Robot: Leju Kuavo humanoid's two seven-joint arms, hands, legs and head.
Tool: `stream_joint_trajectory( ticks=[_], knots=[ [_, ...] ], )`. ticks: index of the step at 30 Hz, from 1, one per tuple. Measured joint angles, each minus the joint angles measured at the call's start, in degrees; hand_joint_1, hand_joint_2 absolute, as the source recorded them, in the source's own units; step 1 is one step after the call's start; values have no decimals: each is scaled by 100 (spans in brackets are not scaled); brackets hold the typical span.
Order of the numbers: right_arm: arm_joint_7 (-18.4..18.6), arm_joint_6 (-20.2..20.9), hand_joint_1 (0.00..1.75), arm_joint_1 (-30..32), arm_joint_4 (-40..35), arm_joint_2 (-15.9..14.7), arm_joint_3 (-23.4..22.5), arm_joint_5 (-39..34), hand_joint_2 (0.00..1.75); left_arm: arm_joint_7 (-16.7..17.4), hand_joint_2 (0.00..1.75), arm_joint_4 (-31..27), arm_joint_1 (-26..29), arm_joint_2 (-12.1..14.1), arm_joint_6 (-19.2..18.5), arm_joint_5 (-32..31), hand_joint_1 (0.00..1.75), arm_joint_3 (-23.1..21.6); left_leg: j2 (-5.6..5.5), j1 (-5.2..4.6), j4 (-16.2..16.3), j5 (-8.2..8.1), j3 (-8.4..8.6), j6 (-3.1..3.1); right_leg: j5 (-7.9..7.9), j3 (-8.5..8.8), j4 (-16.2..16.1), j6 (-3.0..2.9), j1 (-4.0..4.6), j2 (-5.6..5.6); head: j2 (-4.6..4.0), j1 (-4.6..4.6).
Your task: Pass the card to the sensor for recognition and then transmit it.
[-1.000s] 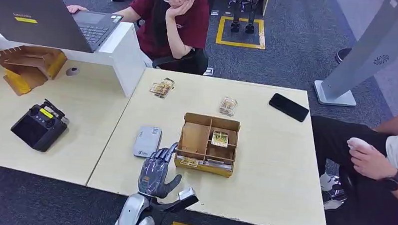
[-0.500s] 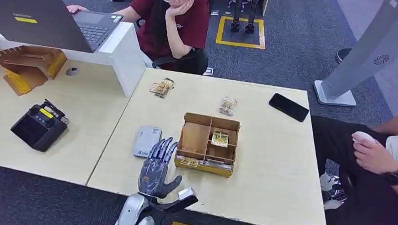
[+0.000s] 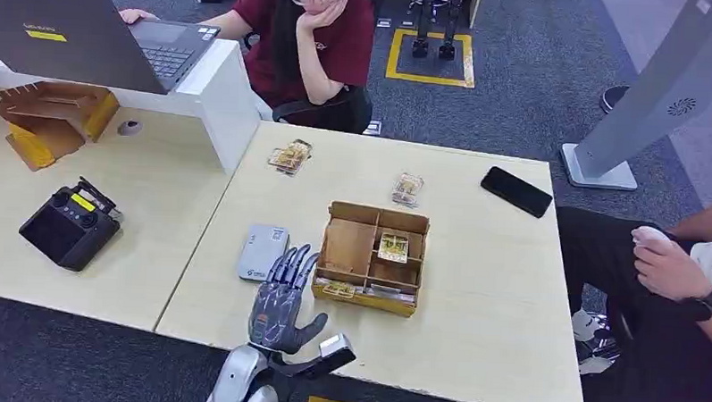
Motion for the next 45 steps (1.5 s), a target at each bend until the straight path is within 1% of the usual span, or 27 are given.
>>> stream_joint_trajectory(
  ticks=[5, 15, 40, 41, 42, 45],
  knots=[
    [0, 0, 0, -4, 0, 4, 0, 0, 0, -42, 175, 20, -17, -7, 0, 22, 0, -92, 1, 0, 0, 0, 0, 0, 0, 0, 0, 0, 0, 1, 0, -2],
    [2, 2, 0, -12, 0, 17, 17, 2, 0, -18, 175, 79, -52, -13, 0, -26, 0, -247, 0, 0, 0, 0, 0, 0, 0, 0, 0, 0, 0, 1, 0, 0],
    [39, 57, 0, -33, 0, 17, 39, 28, 0, 68, 175, 251, -98, -24, 0, 70, 0, -361, 1, 0, 0, 0, 1, 0, 1, 0, 0, 0, 0, 2, 0, -2],
    [39, 70, 0, -35, 0, 17, 42, 31, 0, 70, 175, 254, -98, -24, 0, 83, 28, -361, 1, 0, 0, 0, 2, 0, 1, 0, 0, 0, 0, 2, 0, -2],
    [39, 70, 0, -38, 0, 17, 44, 35, 0, 70, 175, 254, -99, -24, 0, 89, 175, -361, 1, 0, 0, 0, 2, 0, 1, 0, 0, 0, 0, 2, 0, -2],
    [39, 70, 0, -43, 0, 17, 74, 39, 0, 63, 175, 258, -99, -24, 0, 127, 175, -361, 1, 0, 0, 0, 1, 0, 1, 0, 0, 0, 0, 2, 0, -2]
  ],
)
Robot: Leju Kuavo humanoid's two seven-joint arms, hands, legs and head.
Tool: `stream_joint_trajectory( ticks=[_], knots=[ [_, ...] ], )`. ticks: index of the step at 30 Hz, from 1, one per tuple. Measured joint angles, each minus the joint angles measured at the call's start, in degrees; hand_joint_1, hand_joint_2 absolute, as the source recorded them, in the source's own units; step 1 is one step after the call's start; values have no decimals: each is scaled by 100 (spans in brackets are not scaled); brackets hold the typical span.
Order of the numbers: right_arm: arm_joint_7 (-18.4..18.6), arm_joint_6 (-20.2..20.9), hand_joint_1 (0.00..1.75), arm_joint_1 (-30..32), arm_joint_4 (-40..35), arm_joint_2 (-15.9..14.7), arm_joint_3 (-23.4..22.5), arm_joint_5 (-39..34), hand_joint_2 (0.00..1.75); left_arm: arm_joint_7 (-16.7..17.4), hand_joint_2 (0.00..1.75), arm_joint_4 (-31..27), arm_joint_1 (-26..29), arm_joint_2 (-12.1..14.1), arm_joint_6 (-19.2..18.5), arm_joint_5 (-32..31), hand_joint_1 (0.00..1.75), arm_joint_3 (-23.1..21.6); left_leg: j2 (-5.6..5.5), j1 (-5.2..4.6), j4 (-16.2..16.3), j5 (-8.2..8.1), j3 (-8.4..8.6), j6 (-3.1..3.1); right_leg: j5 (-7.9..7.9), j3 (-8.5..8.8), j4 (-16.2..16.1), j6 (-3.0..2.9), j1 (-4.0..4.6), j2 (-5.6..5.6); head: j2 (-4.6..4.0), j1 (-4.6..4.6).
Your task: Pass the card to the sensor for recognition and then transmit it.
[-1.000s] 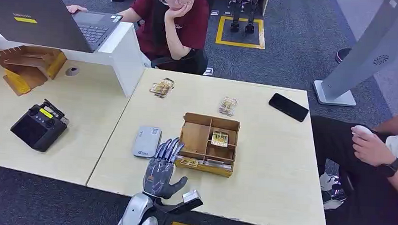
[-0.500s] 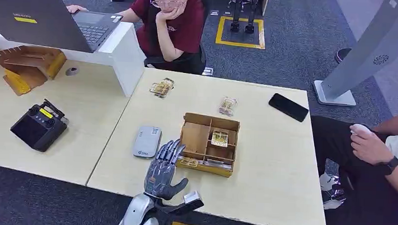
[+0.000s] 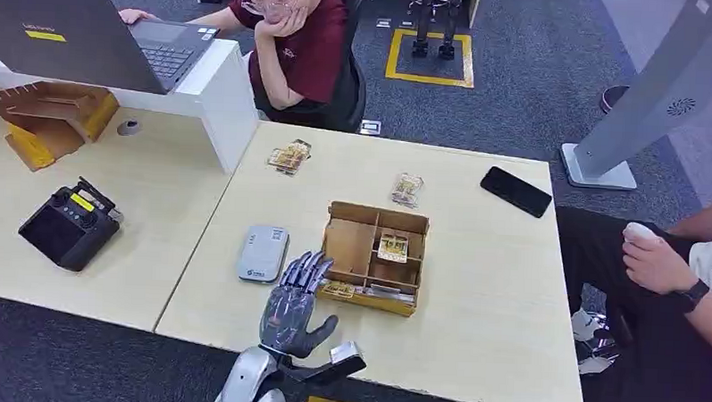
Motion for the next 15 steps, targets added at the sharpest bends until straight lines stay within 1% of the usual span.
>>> stream_joint_trajectory(
  ticks=[6, 15],
  knots=[
    [11, 0, 0, -4, 0, 0, 46, 15, 0, -107, 175, 70, -31, -2, 0, 123, 175, 0, 0, 0, 0, 0, 0, 0, 0, 0, 0, 0, 0, 0, 0, 0],
    [11, -2, 0, -5, 0, 0, 55, 13, 0, -177, 175, 162, -140, -17, 0, 357, 175, 0, 0, 0, 0, 0, 1, 0, 0, 1, 0, 0, 0, 0, 0, 0]
  ],
)
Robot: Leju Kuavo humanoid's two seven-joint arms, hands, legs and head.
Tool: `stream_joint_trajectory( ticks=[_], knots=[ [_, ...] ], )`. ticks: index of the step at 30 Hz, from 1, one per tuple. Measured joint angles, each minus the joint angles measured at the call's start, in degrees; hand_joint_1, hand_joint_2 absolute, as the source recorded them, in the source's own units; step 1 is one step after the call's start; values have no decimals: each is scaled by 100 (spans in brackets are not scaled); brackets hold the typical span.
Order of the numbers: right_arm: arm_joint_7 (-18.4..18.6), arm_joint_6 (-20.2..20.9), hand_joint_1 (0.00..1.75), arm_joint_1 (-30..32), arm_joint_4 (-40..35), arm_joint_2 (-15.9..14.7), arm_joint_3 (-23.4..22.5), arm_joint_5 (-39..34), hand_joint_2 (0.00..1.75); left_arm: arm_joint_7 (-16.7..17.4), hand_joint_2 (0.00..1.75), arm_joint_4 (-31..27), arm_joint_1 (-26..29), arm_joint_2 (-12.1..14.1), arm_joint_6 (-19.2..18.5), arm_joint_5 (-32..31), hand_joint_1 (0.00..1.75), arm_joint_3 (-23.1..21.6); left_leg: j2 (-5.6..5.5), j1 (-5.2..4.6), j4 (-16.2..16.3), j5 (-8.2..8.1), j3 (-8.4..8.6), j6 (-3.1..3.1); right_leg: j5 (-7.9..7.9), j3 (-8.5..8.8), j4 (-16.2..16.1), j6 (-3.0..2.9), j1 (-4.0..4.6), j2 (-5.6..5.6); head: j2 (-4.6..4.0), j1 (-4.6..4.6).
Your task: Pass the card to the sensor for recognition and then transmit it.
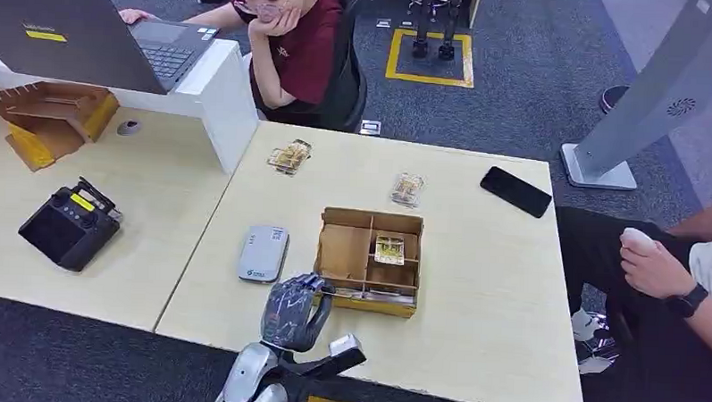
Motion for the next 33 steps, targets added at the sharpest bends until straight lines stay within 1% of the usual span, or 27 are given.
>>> stream_joint_trajectory(
  ticks=[8, 13, 15, 17, 19, 20, 22, 25, 27, 30, 33],
  knots=[
    [2, 0, 0, 0, 0, 0, 4, 0, 0, -9, 175, 79, -43, -2, 0, 41, 175, 0, -1, 0, 0, 0, 0, 0, 0, 1, 0, 0, 0, -1, 0, 0],
    [4, -2, 0, 0, 0, 0, 11, -2, 0, -107, 175, 114, -51, -4, 0, -2, 175, 0, -1, 0, 0, 3, 1, 3, 1, 3, 0, 1, 0, -1, 0, 0],
    [13, -4, 0, 2, 0, 0, 13, -13, 0, -201, 175, 41, -46, -7, 0, 24, 175, 0, -1, 0, 1, 3, 0, 3, 2, 2, 0, 1, 0, -1, 0, 2],
    [28, -20, 0, 7, 2, 0, 13, -37, 0, -201, 175, -140, -63, -11, 0, 256, 175, -39, 0, 0, 1, 4, 0, 3, 2, 1, 0, 2, 0, -1, 0, 2],
    [50, -57, 0, 13, 2, 0, 13, -66, 0, 71, 175, -368, -118, 9, -13, 609, 175, -213, -1, 0, 2, 5, -1, 5, 3, 0, 0, 2, 0, -1, 0, 0],
    [48, -81, 0, 23, 2, 0, 11, -98, 0, 298, 175, -587, -154, 31, -48, 866, 175, -385, -1, 0, 2, 5, -1, 5, 3, 0, 0, 2, 0, -1, 0, 0],
    [46, -122, 0, 56, 2, 0, 11, -133, 0, 658, 175, -1083, -273, 81, -44, 1034, 175, -726, -7, 0, 2, 6, -7, 6, 3, 1, 0, 2, 0, -10, 0, 2],
    [48, -149, 0, 86, 4, 0, 11, -155, 0, 1037, 175, -1817, -511, 199, -44, 981, 175, -1190, -5, -1, 2, 7, -7, 8, 4, 1, 1, 1, 0, -7, 0, 0],
    [54, -151, 0, 102, 4, 0, 11, -153, 0, 1165, 175, -2195, -683, 288, -46, 933, 175, -1377, -7, -1, 3, 7, -7, 8, 4, 1, 1, 1, 0, -8, 0, 0],
    [70, -122, 0, 99, 4, 0, 11, -129, 0, 1300, 175, -2465, -918, 373, -61, 905, 175, -1473, -7, 0, 2, 8, -6, 8, 4, 1, 2, 1, 0, -9, 0, 0],
    [118, -63, 0, 87, 4, 0, 13, -50, 0, 1543, 175, -2483, -1160, 433, -11, 585, 175, -1478, -7, 0, 2, 8, -6, 7, 4, 1, 5, 1, 0, -9, 0, 0]
  ],
)
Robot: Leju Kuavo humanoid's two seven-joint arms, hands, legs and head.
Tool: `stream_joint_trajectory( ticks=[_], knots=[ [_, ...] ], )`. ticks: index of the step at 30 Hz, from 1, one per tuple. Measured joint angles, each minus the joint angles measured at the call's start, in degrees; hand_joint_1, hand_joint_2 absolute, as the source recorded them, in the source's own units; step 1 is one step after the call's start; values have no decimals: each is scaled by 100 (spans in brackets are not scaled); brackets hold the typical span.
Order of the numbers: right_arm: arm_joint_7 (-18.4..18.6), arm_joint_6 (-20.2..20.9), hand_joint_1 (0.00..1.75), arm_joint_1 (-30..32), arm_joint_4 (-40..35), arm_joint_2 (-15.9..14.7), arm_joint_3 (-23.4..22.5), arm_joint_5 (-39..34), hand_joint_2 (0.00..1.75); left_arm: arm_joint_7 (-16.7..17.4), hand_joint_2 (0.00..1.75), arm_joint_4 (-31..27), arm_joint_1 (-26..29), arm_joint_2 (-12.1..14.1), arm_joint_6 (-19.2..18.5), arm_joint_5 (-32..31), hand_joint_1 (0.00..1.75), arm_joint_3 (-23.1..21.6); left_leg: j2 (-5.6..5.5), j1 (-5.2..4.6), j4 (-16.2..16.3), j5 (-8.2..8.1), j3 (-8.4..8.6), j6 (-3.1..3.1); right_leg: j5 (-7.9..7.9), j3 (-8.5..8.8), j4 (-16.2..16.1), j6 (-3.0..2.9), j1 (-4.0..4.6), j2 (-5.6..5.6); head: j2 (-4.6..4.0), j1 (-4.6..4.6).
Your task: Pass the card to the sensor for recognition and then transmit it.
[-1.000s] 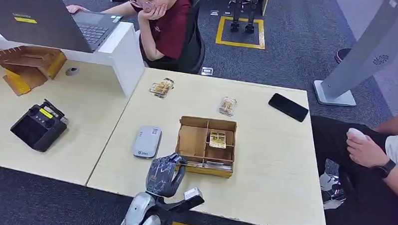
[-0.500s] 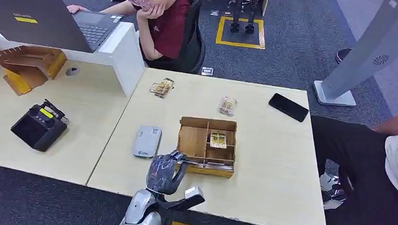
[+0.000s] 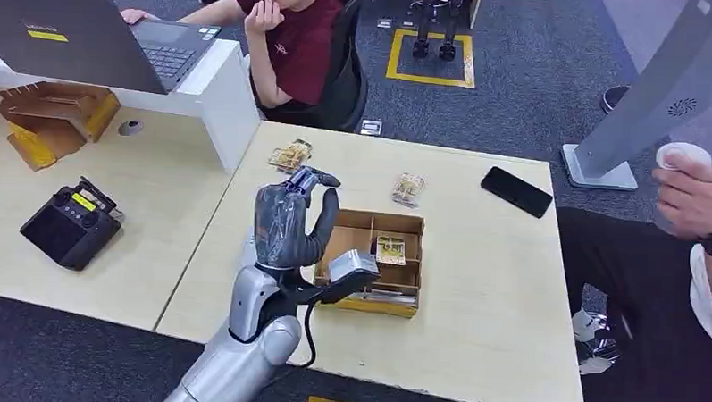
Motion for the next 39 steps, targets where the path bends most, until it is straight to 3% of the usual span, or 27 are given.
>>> stream_joint_trajectory(
  ticks=[4, 11, 15, 19, 33, 34, 35, 39],
  knots=[
    [98, 118, 0, -64, 0, 0, 35, 131, 0, 214, 175, 191, -419, 15, 2, -518, 175, 232, 0, 0, 0, 6, -1, -1, 1, 0, 1, -1, 0, 0, 0, 0],
    [179, 225, 0, -186, 0, 28, 177, 212, 0, 376, 175, 1129, -1239, -33, 2, -1354, 175, 1349, 2, 0, 0, 15, 1, -4, 8, -1, 5, 2, 0, 3, 0, 2],
    [203, 225, 0, -226, -2, 59, 245, 212, 0, 61, 175, 1584, -1511, -112, 2, -1210, 175, 2019, 3, 0, 0, 15, 1, -4, 8, -2, 6, 2, 0, 4, 0, -2],
    [269, 234, 0, -244, -2, 72, 291, 221, 0, -33, 175, 1927, -1655, -175, 2, -1169, 175, 2428, 0, 0, 0, 15, -1, -3, 7, -2, 6, 2, 0, 2, 0, 0],
    [247, 275, 0, -252, -2, 94, 374, 221, 0, -31, 175, 2284, -1704, -249, 4, -1405, 175, 2892, 0, 0, 0, 15, -1, -4, 8, -2, 6, 2, 0, 2, 0, 0],
    [249, 275, 0, -251, -2, 94, 387, 221, 0, -31, 175, 2295, -1705, -249, 4, -1405, 110, 2905, 0, 0, 0, 15, -1, -4, 8, -3, 6, 2, 0, 3, 0, 0],
    [249, 278, 0, -251, -2, 94, 398, 221, 0, -31, 175, 2313, -1704, -249, 4, -1405, 0, 2914, 0, 0, 0, 15, -2, -4, 8, -3, 6, 2, 0, 2, 0, 0],
    [256, 284, 0, -255, -2, 94, 415, 214, 0, -64, 175, 2374, -1704, -249, 7, -1394, 0, 2920, 0, 0, 0, 15, -3, -3, 7, -4, 6, 2, 0, 2, 0, 0]
  ],
)
